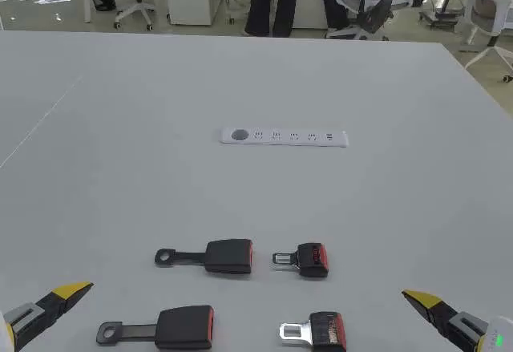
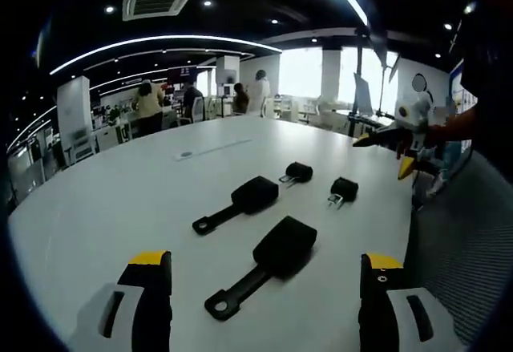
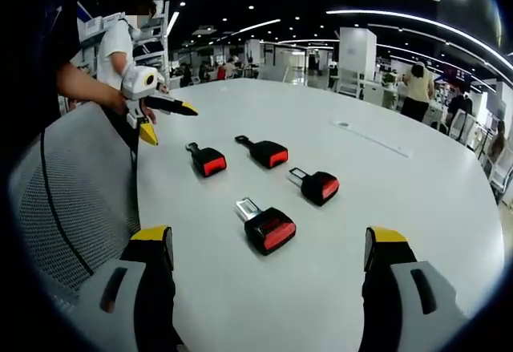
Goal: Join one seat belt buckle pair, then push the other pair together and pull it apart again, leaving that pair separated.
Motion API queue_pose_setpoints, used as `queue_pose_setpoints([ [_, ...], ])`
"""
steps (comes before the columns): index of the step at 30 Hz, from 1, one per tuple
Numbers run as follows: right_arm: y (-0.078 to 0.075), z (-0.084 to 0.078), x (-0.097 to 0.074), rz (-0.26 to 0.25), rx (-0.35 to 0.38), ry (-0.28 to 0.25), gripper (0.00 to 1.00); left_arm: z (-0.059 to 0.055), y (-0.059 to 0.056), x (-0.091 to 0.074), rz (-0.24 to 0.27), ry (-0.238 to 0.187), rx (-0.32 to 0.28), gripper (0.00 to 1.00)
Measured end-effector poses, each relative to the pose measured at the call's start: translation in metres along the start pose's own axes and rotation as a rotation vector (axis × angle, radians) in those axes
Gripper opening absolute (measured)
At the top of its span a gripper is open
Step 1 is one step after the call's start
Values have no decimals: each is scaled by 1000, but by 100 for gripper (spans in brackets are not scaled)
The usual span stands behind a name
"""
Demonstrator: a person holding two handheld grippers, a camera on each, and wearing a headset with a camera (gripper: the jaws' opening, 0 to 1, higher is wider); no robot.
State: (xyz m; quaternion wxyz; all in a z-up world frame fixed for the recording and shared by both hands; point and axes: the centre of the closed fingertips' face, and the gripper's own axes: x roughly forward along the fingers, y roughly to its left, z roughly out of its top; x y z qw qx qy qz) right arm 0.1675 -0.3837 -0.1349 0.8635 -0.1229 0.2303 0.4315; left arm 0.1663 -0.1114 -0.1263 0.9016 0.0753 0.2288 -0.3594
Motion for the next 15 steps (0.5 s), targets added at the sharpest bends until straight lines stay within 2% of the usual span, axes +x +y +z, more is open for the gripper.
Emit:
queue_pose_setpoints([
  [15, -1, 2, 0, -1, -10, -2, 100, 1, 1, 0, -1, -7, 2, 100],
])
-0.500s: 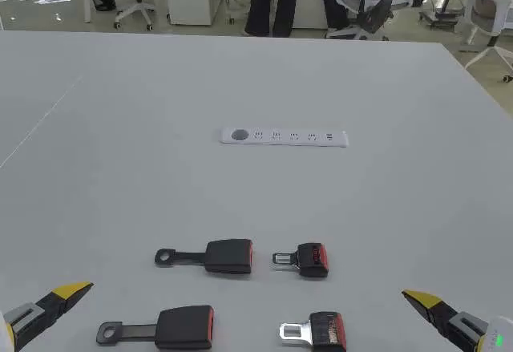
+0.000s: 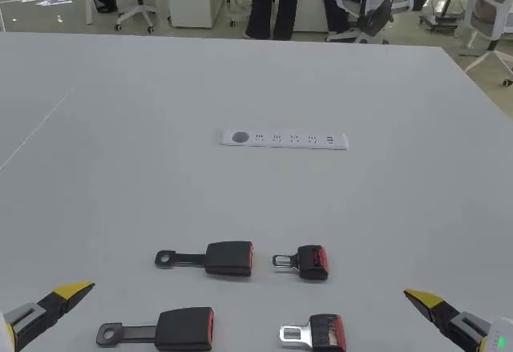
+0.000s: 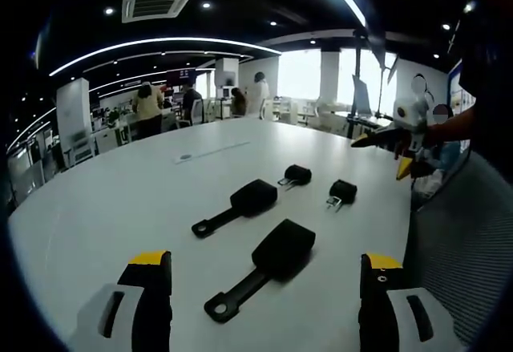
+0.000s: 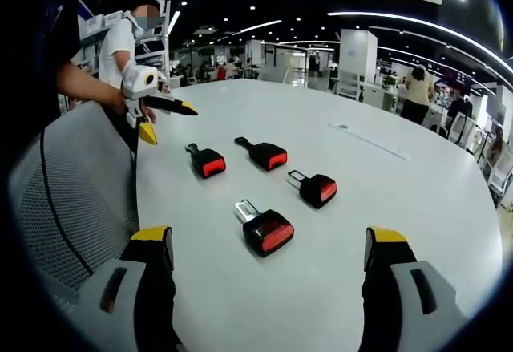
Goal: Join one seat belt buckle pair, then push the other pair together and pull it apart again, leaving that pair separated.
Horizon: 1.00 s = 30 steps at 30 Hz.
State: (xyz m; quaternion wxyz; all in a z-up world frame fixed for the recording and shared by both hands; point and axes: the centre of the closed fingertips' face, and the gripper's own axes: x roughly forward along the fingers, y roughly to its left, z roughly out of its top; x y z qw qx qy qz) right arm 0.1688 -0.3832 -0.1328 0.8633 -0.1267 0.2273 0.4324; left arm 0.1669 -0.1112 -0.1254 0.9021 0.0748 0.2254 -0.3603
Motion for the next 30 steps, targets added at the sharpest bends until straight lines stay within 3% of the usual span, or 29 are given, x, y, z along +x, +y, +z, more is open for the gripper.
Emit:
queue_pose_setpoints([
  [30, 0, 2, 0, 2, -8, -2, 100, 2, -2, 1, -11, -9, -5, 100],
])
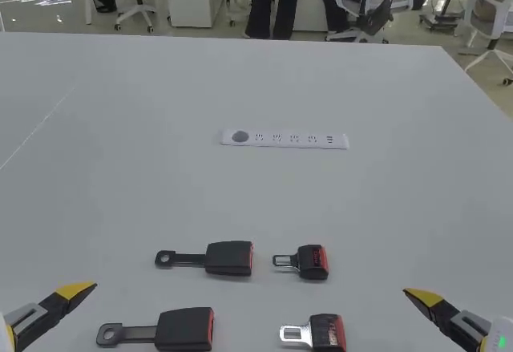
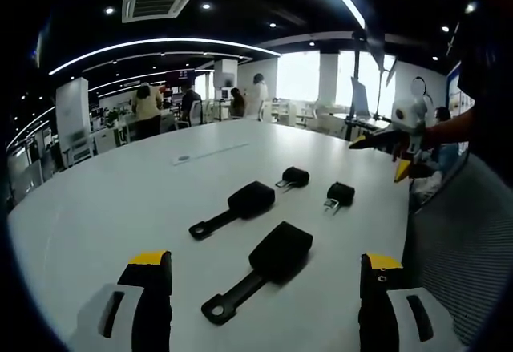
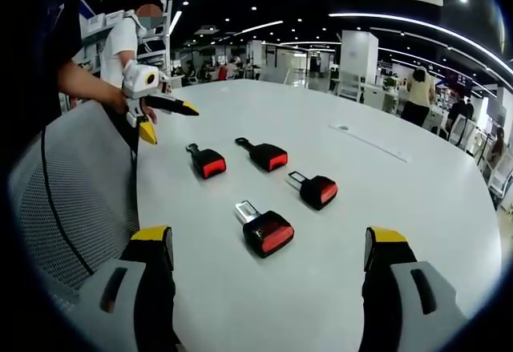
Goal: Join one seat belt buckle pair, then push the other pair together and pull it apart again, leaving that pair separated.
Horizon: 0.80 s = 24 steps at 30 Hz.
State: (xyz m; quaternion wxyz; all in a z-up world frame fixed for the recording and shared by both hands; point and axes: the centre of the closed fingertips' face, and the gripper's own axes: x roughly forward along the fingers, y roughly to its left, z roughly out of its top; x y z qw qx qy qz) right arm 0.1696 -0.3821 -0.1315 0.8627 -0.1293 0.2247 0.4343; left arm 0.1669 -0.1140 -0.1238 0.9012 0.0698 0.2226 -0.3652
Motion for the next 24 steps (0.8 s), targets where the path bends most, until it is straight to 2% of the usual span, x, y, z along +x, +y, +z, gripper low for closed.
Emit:
queue_pose_setpoints([
  [24, -3, -3, -2, -4, 2, 2, 99, 2, -1, 2, -2, -2, 4, 100],
])
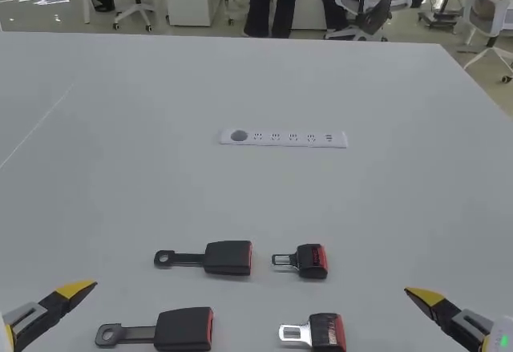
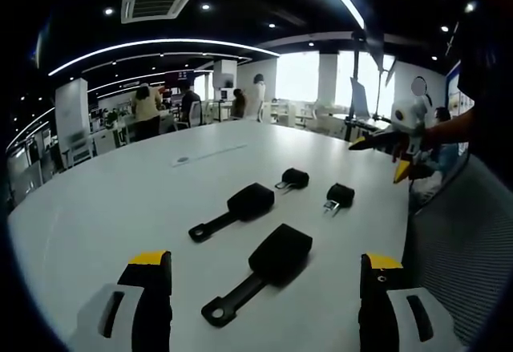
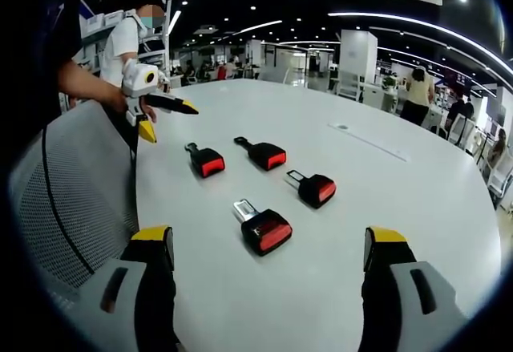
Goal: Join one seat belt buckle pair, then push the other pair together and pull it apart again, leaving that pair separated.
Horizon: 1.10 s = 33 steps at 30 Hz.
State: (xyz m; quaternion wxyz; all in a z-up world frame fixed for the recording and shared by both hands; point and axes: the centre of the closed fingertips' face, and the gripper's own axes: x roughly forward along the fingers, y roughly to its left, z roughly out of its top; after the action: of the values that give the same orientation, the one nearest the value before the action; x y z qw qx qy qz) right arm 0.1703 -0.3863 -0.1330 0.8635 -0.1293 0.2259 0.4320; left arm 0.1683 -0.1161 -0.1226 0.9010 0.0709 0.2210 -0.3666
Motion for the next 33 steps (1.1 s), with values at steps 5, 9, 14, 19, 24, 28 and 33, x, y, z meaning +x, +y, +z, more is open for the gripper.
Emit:
queue_pose_setpoints([
  [5, 0, 1, 0, -1, 0, 0, 99, 0, 1, 0, -1, 7, 5, 100],
  [9, 0, 1, 0, -1, -2, 1, 99, 0, 1, 0, -1, 7, 5, 100],
  [14, -2, 0, -1, 2, -7, 8, 98, -1, 4, 0, 2, 22, 16, 100],
  [19, -3, 0, 0, 14, -15, 16, 98, -4, 4, 1, -6, 45, 33, 100],
  [24, -6, 0, 1, 28, -33, 32, 97, -6, 5, 4, -17, 59, 42, 99],
  [28, -9, -1, 1, 35, -46, 41, 96, -4, 5, 7, -26, 68, 52, 98],
  [33, -11, -1, 3, 51, -61, 55, 94, -3, 6, 12, -52, 95, 80, 97],
])
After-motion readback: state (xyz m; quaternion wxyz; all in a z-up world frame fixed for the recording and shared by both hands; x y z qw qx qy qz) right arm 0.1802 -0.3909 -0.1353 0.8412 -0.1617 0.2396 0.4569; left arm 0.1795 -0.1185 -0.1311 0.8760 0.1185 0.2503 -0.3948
